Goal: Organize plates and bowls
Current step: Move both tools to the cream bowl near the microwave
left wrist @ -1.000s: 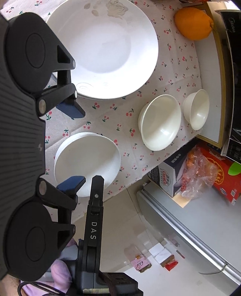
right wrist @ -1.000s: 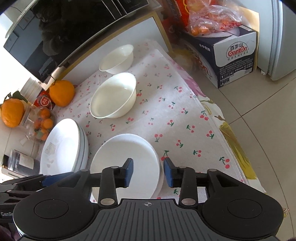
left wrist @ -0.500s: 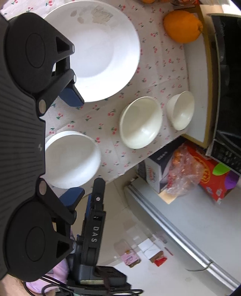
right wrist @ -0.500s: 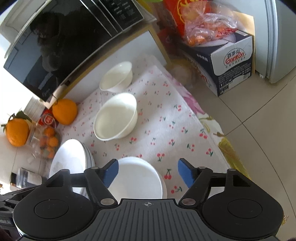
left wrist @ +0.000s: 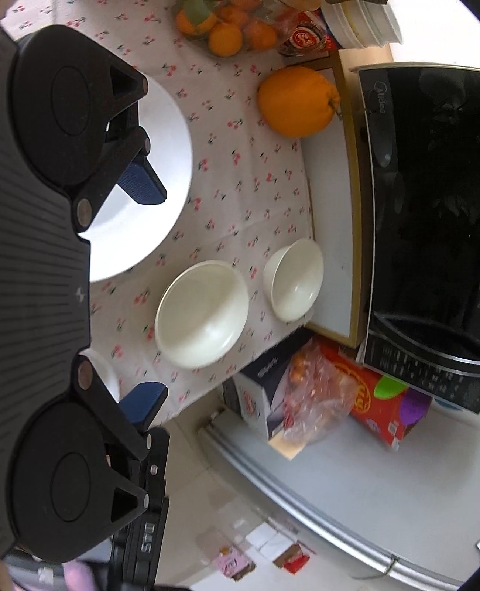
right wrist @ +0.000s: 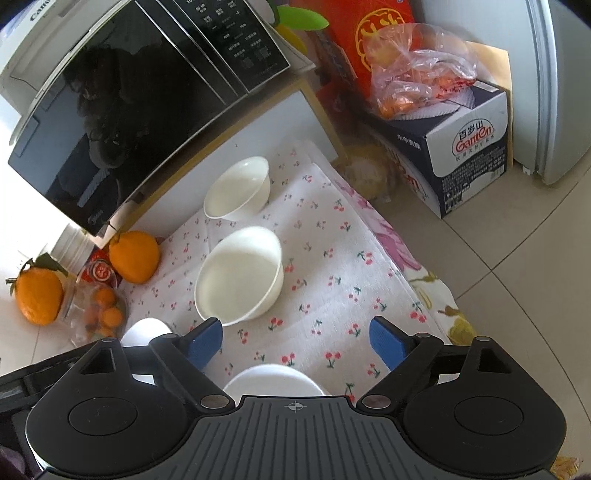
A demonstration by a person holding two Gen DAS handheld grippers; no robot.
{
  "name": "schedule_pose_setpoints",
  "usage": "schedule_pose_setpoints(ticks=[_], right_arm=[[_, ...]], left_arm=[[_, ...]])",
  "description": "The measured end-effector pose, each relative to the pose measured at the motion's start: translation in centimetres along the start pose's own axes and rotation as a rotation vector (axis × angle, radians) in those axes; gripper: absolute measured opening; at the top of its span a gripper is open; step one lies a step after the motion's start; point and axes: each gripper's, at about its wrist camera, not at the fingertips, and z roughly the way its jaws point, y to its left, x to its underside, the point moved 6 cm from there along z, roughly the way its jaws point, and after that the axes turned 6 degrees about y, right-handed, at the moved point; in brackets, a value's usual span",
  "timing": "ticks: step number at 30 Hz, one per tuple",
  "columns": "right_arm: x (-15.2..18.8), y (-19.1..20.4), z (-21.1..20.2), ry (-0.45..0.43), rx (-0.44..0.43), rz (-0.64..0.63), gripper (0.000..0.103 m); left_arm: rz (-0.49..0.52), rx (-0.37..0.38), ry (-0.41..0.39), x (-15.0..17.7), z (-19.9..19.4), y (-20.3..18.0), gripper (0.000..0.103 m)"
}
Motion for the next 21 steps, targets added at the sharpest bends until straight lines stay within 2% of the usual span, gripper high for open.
schedule_pose_setpoints(ticks=[9, 15, 21], right_arm=[[-1.1, 0.7, 1.7, -0.013, -0.016, -0.002, 0.089], [-1.9, 0.8, 3.0, -0.010, -0.018, 0.003, 0.089], [-2.8, 0.6, 4.6, -0.009, -0.018, 0.023, 0.089]], left_arm=[[0.054, -0.056, -0.046, -1.1, 1.8, 1.1, 0.102], [0.064, -0.052, -0.099, -1.7, 2.8, 1.1, 0.100], [0.064, -0.071, -0.097, -2.3, 4.6, 1.2, 0.088]])
